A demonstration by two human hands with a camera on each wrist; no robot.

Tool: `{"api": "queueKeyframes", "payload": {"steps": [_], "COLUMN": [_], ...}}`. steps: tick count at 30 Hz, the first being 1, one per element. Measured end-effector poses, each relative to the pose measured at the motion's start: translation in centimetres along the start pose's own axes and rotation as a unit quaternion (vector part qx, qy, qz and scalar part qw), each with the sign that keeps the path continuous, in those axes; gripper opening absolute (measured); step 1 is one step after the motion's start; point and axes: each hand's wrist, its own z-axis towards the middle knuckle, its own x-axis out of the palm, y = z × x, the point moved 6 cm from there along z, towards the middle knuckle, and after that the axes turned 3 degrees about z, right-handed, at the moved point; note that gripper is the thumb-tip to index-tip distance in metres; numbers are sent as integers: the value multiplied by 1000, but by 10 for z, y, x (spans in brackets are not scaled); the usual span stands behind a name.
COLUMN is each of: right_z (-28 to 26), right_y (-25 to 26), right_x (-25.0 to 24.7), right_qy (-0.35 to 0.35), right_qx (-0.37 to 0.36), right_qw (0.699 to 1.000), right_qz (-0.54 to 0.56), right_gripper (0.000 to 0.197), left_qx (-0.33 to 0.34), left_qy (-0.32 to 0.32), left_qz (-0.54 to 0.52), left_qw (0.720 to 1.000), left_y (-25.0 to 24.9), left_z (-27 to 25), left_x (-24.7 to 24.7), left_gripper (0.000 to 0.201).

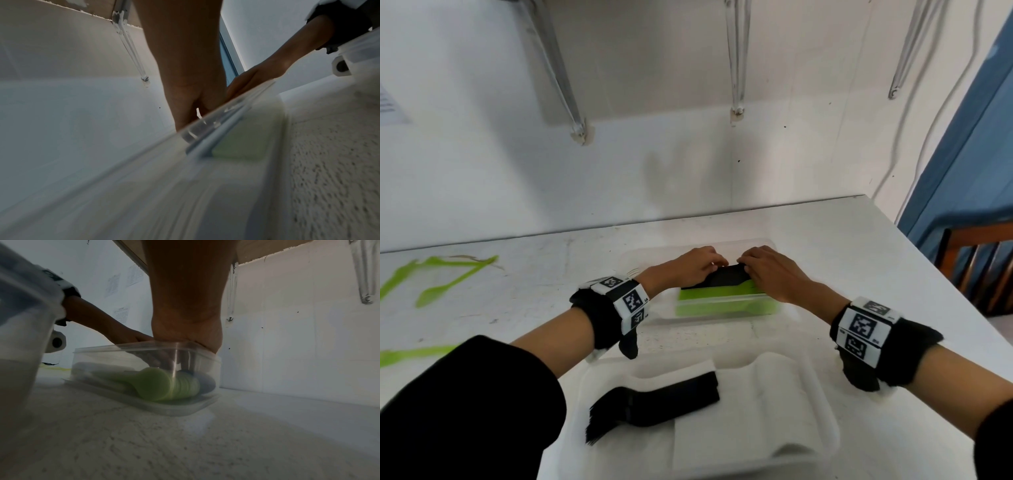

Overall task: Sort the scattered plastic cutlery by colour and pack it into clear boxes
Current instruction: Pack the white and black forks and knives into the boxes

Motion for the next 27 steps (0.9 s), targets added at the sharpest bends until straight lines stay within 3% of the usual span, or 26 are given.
{"api": "queueKeyframes", "payload": {"steps": [5, 12, 19, 27], "right_z": [1, 16, 22, 22], "right_y": [-1, -21, -20, -22], "right_x": [-3, -23, -26, -29], "right_qy": [20, 37, 12, 7], "right_qx": [4, 23, -8, 0], "right_qw": [1000, 981, 990, 992], "right_qz": [19, 188, 141, 123], "right_gripper": [41, 58, 58, 56], "left_qx": [4, 5, -6, 9], "left_qy": [-6, -16, 2, -23], "left_qz": [-5, -15, -16, -27], "left_qw": [1000, 1000, 1000, 999], "left_y": [-3, -1, 2, -4], "left_z": [1, 0, 2, 4], "left_x": [-2, -10, -9, -11], "left_gripper": [35, 38, 37, 32]}}
